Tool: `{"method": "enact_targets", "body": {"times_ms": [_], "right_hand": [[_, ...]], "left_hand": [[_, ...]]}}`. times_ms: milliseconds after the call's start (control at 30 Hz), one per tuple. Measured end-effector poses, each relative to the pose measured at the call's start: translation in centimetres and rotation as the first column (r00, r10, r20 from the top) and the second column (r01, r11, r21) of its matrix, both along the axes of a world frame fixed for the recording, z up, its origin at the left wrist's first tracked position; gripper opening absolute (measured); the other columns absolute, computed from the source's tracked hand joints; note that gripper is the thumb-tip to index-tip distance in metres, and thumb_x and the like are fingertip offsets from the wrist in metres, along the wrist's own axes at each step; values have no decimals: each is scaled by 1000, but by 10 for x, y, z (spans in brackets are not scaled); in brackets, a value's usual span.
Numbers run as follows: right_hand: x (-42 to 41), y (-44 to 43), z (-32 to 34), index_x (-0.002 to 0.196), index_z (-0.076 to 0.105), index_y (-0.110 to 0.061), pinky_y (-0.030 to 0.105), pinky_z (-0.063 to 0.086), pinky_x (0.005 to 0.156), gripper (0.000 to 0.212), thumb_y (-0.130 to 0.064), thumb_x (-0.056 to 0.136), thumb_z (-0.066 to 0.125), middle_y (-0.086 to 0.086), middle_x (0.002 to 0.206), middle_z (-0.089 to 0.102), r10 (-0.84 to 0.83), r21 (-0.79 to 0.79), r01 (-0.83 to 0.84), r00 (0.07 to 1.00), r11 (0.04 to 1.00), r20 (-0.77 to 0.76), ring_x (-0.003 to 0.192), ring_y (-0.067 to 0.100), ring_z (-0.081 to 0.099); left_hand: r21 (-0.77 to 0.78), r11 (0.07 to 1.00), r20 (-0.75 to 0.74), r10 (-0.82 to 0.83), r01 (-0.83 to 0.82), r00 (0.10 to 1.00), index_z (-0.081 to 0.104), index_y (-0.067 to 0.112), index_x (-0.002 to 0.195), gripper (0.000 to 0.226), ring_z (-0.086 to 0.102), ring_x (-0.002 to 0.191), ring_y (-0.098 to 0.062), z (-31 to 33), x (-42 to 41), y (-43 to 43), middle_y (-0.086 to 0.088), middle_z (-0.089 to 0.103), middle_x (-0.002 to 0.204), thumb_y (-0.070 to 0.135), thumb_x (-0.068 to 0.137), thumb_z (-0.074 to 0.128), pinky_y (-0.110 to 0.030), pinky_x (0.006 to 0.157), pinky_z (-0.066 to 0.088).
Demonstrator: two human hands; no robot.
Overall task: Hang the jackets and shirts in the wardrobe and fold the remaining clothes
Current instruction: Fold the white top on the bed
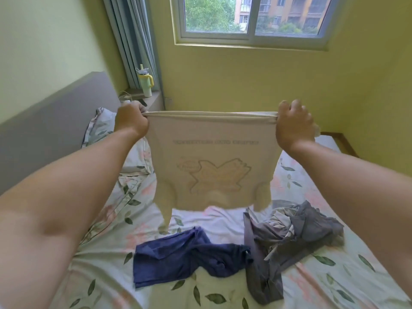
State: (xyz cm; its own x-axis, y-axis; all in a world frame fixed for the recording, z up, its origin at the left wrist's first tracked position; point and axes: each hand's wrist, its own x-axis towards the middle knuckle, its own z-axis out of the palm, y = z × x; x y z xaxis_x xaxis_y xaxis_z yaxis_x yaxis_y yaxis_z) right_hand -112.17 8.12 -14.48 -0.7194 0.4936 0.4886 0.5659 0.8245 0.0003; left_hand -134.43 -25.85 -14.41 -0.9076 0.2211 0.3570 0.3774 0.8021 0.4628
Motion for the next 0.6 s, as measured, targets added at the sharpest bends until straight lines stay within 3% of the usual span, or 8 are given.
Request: {"method": "enact_targets", "body": {"times_ms": [67, 167, 333, 400, 500, 600], "right_hand": [[6, 1, 5, 112, 52, -1, 44, 37, 72, 27, 7, 92, 36, 24, 110, 49, 3, 6, -3, 997, 1000, -82, 97, 41, 52], [19, -2, -8, 111, 52, 1, 47, 41, 76, 25, 8, 90, 39, 25, 108, 49, 45, 56, -44, 999, 997, -16, 94, 40, 51], [53, -21, -79, 110, 55, -8, 37, 29, 60, 22, 2, 90, 51, 16, 103, 48, 62, 58, -81, 960, 995, 271, 77, 31, 40], [68, -30, -122, 106, 57, -10, 36, 37, 57, 16, -5, 92, 54, 12, 102, 49, 104, -10, -108, 915, 994, 391, 75, 29, 43], [89, -41, -196, 112, 60, -11, 37, 44, 66, 22, -9, 91, 56, 11, 104, 55, 182, -81, -166, 790, 983, 586, 88, 32, 57], [119, -60, -269, 113, 55, -11, 40, 43, 67, 25, -5, 88, 57, 10, 107, 54, 259, -205, -162, 687, 965, 679, 96, 34, 59]], "left_hand": [[35, 999, -112, -38, 42, 993, 54, 16, 81, 16, 45, 83, -28, 3, 5, -4, -22, 60, 97, 3, 90, 52, -33, 73, 32], [55, 992, -177, -106, 117, 979, 48, 15, 82, 16, 42, 78, -26, -15, 21, -18, -14, 53, 92, 2, 91, 50, -35, 71, 33], [-283, 943, -50, -199, 177, 979, 48, 10, 85, 12, 56, 78, -41, -97, 53, -48, -17, 54, 89, 1, 89, 55, -44, 65, 47], [-487, 854, 46, -184, 183, 982, 60, 7, 96, 7, 61, 87, -42, -142, 69, -60, -17, 62, 97, 9, 90, 58, -44, 71, 50], [-803, 554, 129, -194, 217, 972, 70, 18, 108, 23, 64, 102, -32, -214, 96, -74, -5, 69, 109, 19, 88, 60, -37, 83, 47], [-864, 369, 247, -285, 344, 926, 74, 15, 93, 19, 66, 92, -30, -277, 130, -87, -7, 71, 95, 7, 76, 72, -33, 77, 46]]}}
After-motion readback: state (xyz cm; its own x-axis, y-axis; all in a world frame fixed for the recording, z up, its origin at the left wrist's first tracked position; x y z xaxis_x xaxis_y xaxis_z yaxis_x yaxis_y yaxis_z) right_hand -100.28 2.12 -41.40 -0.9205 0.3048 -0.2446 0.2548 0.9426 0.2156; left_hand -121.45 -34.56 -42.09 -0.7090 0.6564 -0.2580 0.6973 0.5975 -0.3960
